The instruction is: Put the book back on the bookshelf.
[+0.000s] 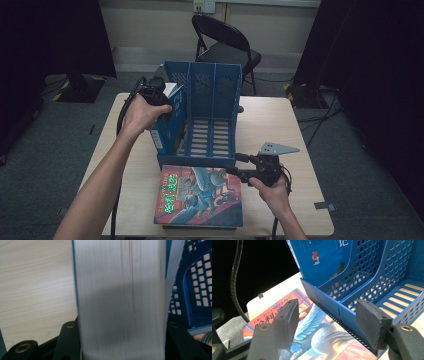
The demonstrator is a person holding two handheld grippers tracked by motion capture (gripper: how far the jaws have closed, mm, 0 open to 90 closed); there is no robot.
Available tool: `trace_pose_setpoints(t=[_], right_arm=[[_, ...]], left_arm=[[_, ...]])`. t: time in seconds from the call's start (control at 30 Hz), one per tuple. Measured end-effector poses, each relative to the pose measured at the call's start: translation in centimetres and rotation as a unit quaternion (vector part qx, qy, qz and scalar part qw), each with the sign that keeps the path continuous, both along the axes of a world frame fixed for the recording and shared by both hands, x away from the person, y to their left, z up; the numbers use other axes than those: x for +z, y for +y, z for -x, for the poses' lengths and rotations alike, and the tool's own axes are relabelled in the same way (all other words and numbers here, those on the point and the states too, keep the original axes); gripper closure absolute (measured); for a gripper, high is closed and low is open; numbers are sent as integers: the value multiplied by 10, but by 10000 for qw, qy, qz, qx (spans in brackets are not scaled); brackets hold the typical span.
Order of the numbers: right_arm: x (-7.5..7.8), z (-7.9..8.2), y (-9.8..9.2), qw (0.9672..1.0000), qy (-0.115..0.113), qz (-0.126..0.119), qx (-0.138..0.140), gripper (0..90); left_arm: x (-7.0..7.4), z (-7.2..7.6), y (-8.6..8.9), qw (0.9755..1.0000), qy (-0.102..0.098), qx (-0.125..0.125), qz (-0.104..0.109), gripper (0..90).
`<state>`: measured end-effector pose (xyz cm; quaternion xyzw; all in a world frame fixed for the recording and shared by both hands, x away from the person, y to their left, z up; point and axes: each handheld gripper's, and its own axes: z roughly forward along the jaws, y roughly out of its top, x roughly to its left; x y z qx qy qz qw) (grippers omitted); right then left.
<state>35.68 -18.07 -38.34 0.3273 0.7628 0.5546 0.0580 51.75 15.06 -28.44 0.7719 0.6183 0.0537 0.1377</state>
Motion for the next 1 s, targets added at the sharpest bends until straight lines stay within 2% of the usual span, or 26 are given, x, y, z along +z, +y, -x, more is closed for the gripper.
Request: trace_pose_setpoints(t=[0.03, 0.13, 0.23, 0.37, 0.43, 0.6, 0.63, 0.77, 0.87, 1.0], right_arm=[[0, 0, 0, 10000, -4, 1, 0, 353], [-1, -1, 0, 10000, -2, 10, -3, 353], [-1, -1, 0, 10000, 21, 20, 0, 353], [-1, -2, 0, 10000, 25, 10, 1, 353], [-2, -1, -1, 10000, -3, -6, -51, 353], [-2, -2, -1, 10000, -6, 1, -26, 352], [-2, -2, -1, 10000, -7, 10, -22, 352], [-2, -2, -2, 9999, -60, -32, -93, 353], [-3, -4, -2, 10000, -28, -23, -84, 352], [-3, -4, -2, 10000, -16, -22, -65, 352]], left_arm=[[-1, -1, 0, 10000, 61, 20, -22, 537], [-1, -2, 0, 9999, 68, 82, -27, 578], [1, -4, -1, 9998, 187, -61, -20, 598], [2, -4, -5, 9993, 186, -328, -63, 607], [2, -3, -4, 9991, 172, -381, -59, 610], [3, -5, -4, 9994, 159, -310, -60, 613], [4, -6, -3, 9996, 169, -227, -3, 613], [7, -10, -6, 9996, 146, -243, -56, 614], [11, -14, -6, 9999, 75, -150, 38, 614], [18, -20, -6, 10000, -17, -65, -20, 614]])
